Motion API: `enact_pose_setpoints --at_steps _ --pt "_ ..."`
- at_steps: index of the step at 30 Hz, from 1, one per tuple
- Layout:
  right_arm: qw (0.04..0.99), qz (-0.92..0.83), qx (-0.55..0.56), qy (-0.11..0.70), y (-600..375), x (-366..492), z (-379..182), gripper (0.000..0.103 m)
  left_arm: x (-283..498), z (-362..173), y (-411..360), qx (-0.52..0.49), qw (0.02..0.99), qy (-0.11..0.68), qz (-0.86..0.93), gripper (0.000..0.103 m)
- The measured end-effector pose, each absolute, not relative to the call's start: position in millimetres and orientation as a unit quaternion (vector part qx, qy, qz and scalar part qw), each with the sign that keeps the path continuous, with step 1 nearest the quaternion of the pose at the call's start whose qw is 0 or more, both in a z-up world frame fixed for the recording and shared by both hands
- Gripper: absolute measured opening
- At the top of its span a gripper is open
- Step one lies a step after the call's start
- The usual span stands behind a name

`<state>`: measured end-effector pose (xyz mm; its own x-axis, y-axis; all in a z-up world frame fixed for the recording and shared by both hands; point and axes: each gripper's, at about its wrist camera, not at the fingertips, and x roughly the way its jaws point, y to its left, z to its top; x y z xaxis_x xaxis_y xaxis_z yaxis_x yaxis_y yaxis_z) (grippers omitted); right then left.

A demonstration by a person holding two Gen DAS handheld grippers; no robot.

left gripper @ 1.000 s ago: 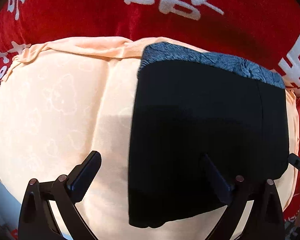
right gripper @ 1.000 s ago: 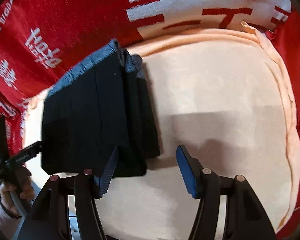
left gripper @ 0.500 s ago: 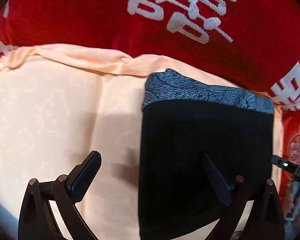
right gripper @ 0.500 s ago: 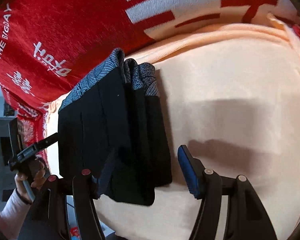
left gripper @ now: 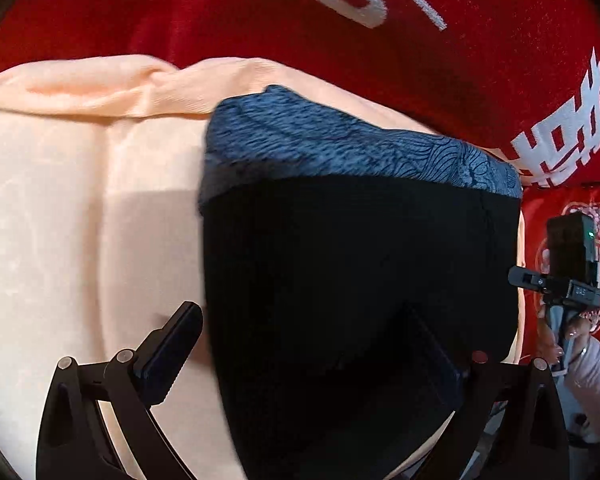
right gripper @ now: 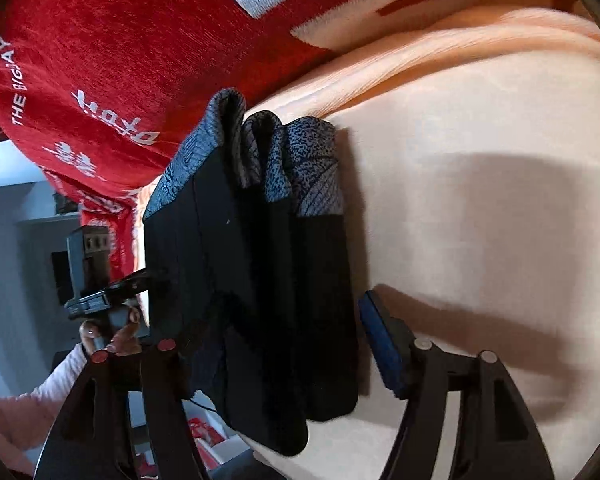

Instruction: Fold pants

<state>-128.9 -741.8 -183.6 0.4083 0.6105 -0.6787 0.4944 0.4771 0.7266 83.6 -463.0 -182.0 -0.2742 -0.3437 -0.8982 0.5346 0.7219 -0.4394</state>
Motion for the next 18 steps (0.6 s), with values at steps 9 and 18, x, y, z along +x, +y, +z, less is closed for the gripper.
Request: enact_pose_setpoints --at_steps 9,18 --pt "0.643 0.052 0.572 0.507 -748.0 -124.9 -204.8 0.066 74.3 -186.4 -475.6 0.044 0.608 0.706 -0.361 0.100" --pt "0.651 0.060 0.586 0.479 -735.3 -131.3 -173.2 0.041 65.5 -146.9 -468.0 0.041 0.637 0.676 -0.368 0.062"
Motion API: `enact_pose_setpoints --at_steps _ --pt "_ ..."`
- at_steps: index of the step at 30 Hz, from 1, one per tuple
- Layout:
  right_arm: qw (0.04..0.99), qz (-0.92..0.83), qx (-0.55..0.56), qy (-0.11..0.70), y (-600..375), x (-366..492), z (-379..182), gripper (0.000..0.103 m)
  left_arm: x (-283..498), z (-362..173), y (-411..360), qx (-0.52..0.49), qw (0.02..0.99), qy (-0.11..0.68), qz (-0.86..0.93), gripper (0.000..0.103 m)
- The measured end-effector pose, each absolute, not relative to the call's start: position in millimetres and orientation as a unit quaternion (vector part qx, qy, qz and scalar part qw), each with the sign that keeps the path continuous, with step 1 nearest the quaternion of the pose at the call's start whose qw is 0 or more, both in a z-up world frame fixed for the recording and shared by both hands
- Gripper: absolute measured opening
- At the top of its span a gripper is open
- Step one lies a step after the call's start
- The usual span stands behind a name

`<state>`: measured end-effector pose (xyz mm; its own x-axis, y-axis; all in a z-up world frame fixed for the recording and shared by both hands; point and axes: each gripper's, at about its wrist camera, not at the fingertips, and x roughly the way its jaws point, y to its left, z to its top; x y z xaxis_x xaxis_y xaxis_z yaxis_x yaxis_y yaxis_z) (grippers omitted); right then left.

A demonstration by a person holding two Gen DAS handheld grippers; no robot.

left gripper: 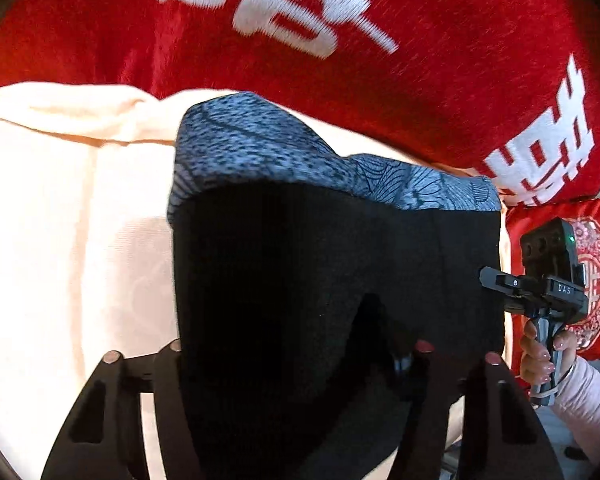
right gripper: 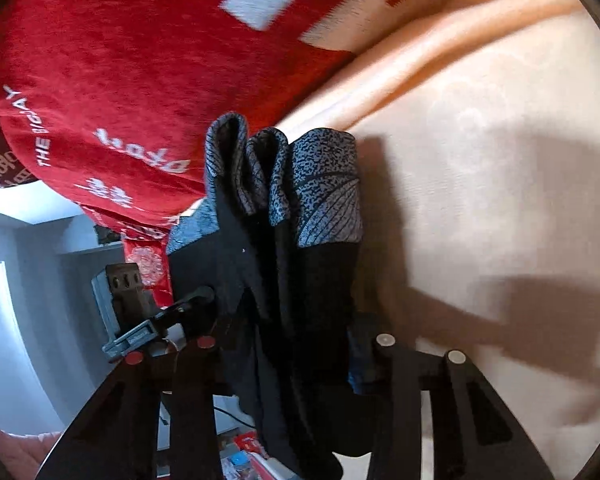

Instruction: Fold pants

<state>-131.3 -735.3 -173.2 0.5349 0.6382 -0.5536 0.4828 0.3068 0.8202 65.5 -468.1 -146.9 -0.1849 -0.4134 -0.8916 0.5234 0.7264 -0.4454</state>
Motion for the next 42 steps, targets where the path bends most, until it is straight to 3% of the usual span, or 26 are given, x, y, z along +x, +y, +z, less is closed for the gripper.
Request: enact_pose_setpoints --at_steps 12,19,25,27,28,30,32,42 --pt "0.651 0.068 0.596 0.465 -683.1 -171.9 -117.4 0.041 31.0 -85.1 -428.3 0.054 0.635 0.668 -0.384 0.061" --pt "0.636 0.046 0.626 0.449 -632.7 -201.0 -128.9 0.041 22.2 -87.8 -381.6 0.069 0.616 0.682 -0.389 0.061" --pt "0.638 0.020 0.598 0.484 -603.6 -203.4 -152.2 0.042 12.6 -127.6 -354.4 0.079 0.601 0.696 -0.384 0.062" --pt "0.645 -0.006 0.573 0.506 -599.0 -204.5 -165.3 0.048 13.9 -145.3 -345.1 0.073 0.601 0.703 -0.373 0.071" --pt "0.646 -0.014 0.573 0.505 -599.0 -204.9 -169.5 0.052 15.1 -150.0 -340.4 0.066 0.605 0.699 -0.374 0.080" --pt "0.639 -0.019 0.589 0.494 -600.8 -208.5 -177.0 0.057 17.5 -153.9 -336.9 0.057 0.615 0.688 -0.381 0.083" --pt "0.639 -0.029 0.588 0.495 -600.0 -210.7 -178.8 0.063 17.6 -155.1 -336.3 0.063 0.617 0.687 -0.378 0.092" --pt "0.663 -0.113 0.491 0.554 -588.5 -220.1 -132.1 0.062 27.3 -103.5 -317.5 0.145 0.673 0.635 -0.351 0.092"
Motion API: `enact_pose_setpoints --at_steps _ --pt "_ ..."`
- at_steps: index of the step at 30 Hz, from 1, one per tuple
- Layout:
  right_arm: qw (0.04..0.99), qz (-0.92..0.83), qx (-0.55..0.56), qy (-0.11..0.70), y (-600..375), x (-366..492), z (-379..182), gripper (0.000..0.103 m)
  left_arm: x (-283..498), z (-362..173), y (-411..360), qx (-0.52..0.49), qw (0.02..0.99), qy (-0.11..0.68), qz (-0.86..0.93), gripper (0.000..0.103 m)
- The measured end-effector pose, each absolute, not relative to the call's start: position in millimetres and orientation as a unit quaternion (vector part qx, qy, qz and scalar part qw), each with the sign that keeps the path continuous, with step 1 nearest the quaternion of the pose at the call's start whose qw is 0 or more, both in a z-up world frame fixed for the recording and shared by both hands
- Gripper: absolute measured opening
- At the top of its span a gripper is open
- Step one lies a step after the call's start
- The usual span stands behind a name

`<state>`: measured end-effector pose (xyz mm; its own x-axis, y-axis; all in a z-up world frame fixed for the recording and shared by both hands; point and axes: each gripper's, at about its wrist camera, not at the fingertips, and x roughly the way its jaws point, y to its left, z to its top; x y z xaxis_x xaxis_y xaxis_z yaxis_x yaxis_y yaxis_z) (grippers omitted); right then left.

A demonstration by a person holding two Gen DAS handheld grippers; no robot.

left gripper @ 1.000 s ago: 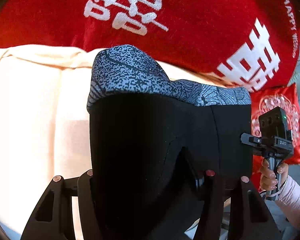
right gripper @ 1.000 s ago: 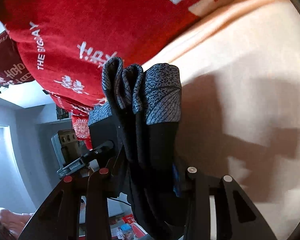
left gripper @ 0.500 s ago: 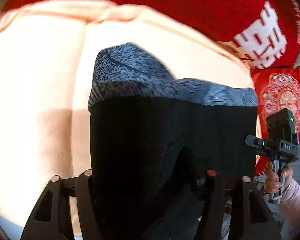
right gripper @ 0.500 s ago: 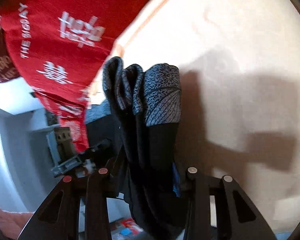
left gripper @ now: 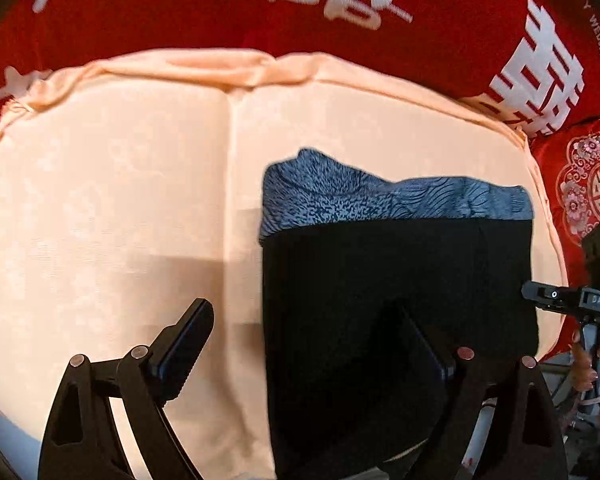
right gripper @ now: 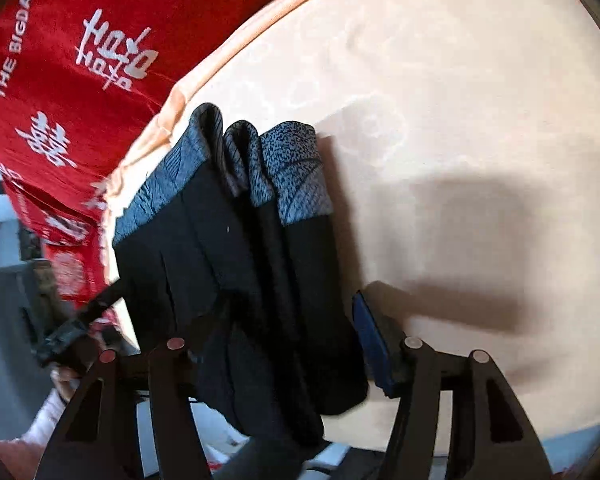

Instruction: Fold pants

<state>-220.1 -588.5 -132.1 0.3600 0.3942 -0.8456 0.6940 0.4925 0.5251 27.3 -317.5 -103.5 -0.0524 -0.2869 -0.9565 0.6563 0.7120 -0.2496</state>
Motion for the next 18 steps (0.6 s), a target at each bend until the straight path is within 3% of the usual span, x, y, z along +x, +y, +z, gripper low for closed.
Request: enact_pose_setpoints --at_steps 9,11,16,17,18 --pt "0.635 -0.184 0.485 0.572 -572.9 -243.3 -111.2 0.060 -7.8 -70.7 -317.8 0.198 0.676 0.622 -0.343 0.092" --pt "0.640 -0.199 0.461 0.582 -565.2 -250.6 -101.5 0.063 -21.0 -66.6 -314.2 0.207 0.669 0.628 -0.339 0.092" --pt "0.658 -0.231 0.395 0.599 -541.6 -256.4 -73.2 0.081 -51.4 -51.9 -305.3 0.216 0.666 0.633 -0.330 0.093" --pt "0.664 -0.236 0.377 0.600 -533.2 -254.9 -64.8 0.081 -55.4 -49.4 -304.1 0.218 0.666 0.634 -0.326 0.103" --pt "0.669 -0.239 0.364 0.602 -527.5 -255.3 -58.3 0.081 -60.0 -44.8 -301.9 0.220 0.669 0.633 -0.321 0.103"
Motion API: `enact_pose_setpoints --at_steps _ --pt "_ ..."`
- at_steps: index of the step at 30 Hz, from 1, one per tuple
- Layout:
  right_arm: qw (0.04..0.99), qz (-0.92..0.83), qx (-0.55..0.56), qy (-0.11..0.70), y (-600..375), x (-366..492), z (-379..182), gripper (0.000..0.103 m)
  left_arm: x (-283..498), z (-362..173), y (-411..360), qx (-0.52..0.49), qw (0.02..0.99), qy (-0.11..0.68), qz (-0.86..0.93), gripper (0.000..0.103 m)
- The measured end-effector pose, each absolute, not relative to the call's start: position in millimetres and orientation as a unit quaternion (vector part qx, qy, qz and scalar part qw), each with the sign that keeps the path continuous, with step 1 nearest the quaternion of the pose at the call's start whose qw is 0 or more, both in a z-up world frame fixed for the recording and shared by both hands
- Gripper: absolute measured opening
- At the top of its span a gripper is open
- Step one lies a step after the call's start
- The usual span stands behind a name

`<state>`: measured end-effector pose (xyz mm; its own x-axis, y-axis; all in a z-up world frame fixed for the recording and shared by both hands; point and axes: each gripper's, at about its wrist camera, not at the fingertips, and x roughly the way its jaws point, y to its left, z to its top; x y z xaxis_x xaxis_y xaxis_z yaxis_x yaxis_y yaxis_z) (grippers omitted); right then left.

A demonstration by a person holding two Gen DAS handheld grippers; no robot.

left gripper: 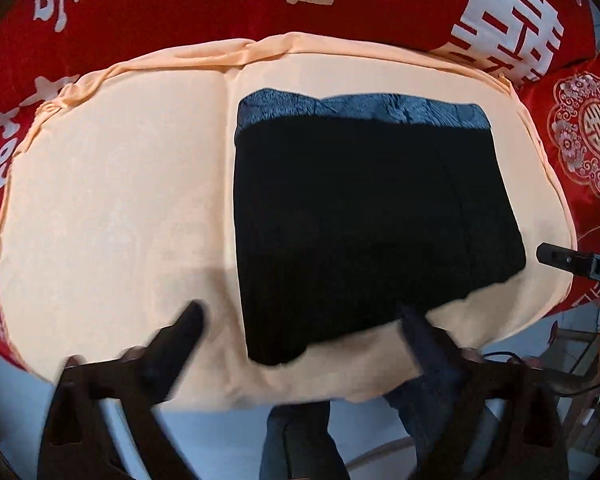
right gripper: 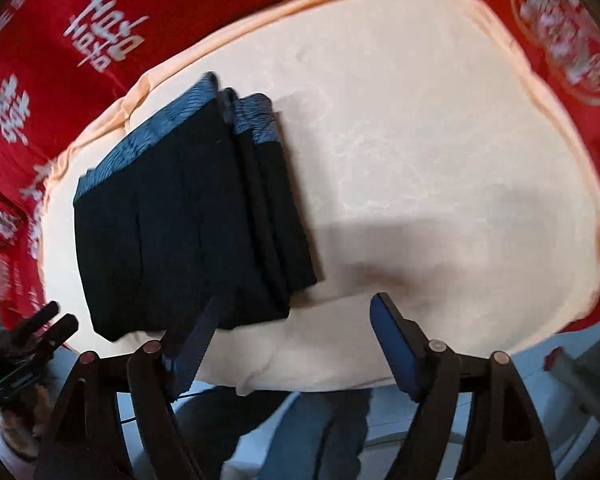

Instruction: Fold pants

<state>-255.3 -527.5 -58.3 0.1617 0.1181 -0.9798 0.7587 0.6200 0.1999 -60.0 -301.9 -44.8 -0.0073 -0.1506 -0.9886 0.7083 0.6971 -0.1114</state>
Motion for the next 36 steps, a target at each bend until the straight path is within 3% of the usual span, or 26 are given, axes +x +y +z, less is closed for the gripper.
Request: enact_pose_setpoints --at_steps 2,6,14,36 --pt "0.680 -0.248 0.338 0.602 -515.2 -252.2 -45.8 0.082 -66.9 -37.7 -299.6 0.225 0.672 0.631 -0.314 0.103" --pt "0.698 -0.252 0.315 0.592 -490.1 -244.1 -22.6 0.103 -77.3 -23.9 -294.8 0.230 0.675 0.632 -0.303 0.103" --pt "0.697 -0.244 0.294 0.607 -459.4 -233.7 8.8 0.103 -97.1 6.2 -290.4 0.284 0.696 0.594 -0.287 0.103" --pt "0.685 -0.245 0.283 0.625 -432.5 -223.1 38.4 0.103 -101.8 43.5 -280.1 0.253 0.713 0.603 -0.253 0.103"
